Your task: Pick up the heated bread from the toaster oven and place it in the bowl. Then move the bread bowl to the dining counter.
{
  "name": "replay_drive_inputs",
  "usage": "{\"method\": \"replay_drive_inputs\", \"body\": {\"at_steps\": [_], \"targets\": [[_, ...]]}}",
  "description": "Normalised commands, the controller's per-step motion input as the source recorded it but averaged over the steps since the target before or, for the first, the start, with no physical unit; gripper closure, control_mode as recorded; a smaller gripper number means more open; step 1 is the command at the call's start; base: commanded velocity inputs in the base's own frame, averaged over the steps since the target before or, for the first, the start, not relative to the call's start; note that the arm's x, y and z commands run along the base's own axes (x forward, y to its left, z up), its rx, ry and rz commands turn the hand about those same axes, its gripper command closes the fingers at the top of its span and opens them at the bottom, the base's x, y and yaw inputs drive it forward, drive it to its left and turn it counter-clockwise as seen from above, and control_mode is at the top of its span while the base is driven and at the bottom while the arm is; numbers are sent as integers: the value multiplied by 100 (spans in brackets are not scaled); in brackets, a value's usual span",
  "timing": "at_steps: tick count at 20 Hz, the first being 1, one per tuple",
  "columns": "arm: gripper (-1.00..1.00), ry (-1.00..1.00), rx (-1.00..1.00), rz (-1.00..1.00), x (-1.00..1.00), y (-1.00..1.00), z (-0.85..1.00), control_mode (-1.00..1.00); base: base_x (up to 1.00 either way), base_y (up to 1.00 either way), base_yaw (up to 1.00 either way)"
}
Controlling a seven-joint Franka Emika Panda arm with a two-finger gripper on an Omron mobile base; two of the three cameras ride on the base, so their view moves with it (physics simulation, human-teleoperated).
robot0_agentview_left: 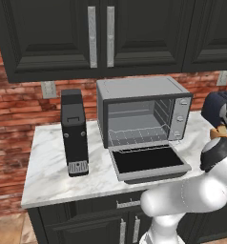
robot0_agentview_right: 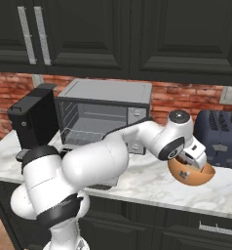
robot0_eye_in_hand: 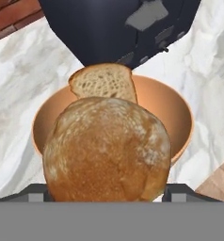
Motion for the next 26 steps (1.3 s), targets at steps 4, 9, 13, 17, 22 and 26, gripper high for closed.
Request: {"method": "replay_drive_inputs", "body": {"at_steps": [4, 9, 13, 17, 22, 26], "targets": [[100, 0, 0, 0, 22, -14, -34, -100, 0, 0, 0], [-100, 0, 0, 0, 9, -1, -29, -100, 0, 0, 0], [-100, 0, -1, 0, 18, 0, -9, -100, 0, 0, 0], [-100, 0, -1, 0, 8, 0, 0, -100, 0, 0, 0], [-100, 0, 0, 0, -1, 2, -3, -100, 0, 0, 0], [-100, 0, 0, 0, -3, 11, -4, -100, 0, 0, 0]]}}
